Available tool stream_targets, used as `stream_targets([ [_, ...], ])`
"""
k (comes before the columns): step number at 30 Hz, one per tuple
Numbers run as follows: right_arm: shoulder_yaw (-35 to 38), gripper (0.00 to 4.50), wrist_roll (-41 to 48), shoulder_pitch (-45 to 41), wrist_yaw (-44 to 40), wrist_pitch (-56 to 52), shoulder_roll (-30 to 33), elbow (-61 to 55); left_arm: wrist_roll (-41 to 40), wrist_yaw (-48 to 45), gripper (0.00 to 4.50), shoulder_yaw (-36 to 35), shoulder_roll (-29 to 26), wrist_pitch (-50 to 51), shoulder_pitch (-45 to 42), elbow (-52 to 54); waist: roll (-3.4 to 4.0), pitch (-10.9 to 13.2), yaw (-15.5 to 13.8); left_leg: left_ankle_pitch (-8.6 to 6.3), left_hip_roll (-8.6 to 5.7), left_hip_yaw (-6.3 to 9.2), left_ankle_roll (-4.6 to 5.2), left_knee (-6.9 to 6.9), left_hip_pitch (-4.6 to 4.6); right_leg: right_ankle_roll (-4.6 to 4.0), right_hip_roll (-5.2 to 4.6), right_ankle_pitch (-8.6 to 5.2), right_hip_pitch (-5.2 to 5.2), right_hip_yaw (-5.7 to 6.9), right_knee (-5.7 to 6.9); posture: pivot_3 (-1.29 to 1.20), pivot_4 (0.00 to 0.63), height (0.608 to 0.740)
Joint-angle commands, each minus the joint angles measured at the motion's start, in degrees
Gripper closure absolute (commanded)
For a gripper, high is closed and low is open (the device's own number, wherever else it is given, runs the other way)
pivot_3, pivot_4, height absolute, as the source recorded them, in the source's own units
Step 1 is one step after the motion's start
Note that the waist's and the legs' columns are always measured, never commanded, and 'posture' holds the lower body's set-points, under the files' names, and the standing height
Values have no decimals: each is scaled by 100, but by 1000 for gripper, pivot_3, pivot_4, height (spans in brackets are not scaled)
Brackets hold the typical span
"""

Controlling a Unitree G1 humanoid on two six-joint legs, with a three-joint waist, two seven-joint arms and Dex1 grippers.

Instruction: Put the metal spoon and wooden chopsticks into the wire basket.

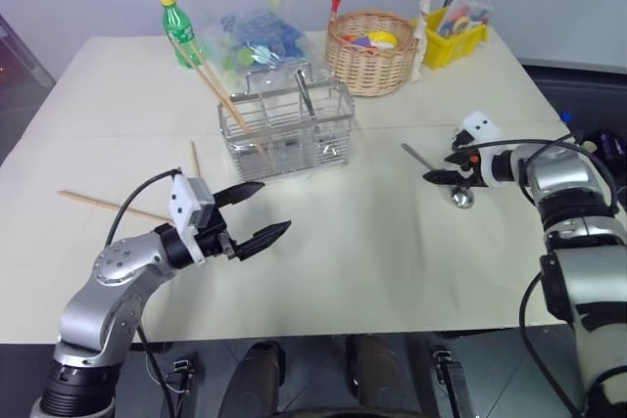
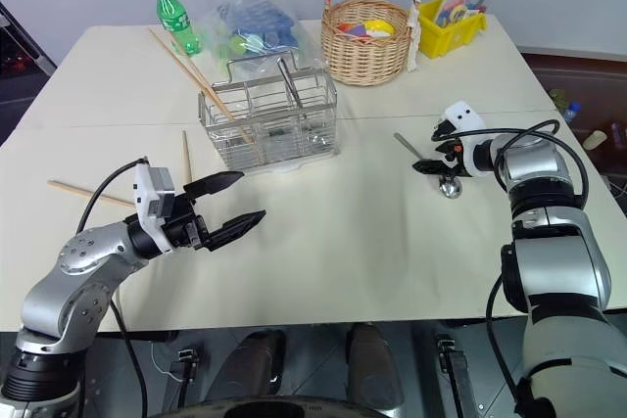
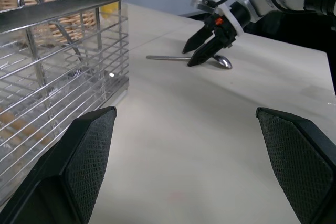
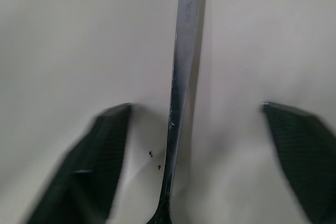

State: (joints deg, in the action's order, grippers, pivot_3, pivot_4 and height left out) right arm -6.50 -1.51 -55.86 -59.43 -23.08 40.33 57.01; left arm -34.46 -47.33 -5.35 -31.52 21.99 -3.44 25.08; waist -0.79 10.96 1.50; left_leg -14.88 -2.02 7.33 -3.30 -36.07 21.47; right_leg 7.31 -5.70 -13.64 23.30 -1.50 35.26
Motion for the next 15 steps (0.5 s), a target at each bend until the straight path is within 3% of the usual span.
stream_targets([
  [1,-21,2823,6,163,-156,-236,-75,-146,-63,-36,0,-44,-24,-63,-139,78,0,0,0,0,0,0,0,0,0,0,0,0,0,0,0,0,150,740],
  [4,-11,4370,22,221,-184,-371,-80,-304,-58,-43,0,-23,-12,-55,-185,55,0,-1,9,0,0,0,0,0,-1,0,0,0,0,0,0,0,150,740],
  [15,17,4449,8,373,-66,-685,-85,-744,-66,-90,0,26,1,-31,-220,45,0,-1,78,0,0,0,0,0,0,1,0,0,-1,0,0,0,150,740],
])
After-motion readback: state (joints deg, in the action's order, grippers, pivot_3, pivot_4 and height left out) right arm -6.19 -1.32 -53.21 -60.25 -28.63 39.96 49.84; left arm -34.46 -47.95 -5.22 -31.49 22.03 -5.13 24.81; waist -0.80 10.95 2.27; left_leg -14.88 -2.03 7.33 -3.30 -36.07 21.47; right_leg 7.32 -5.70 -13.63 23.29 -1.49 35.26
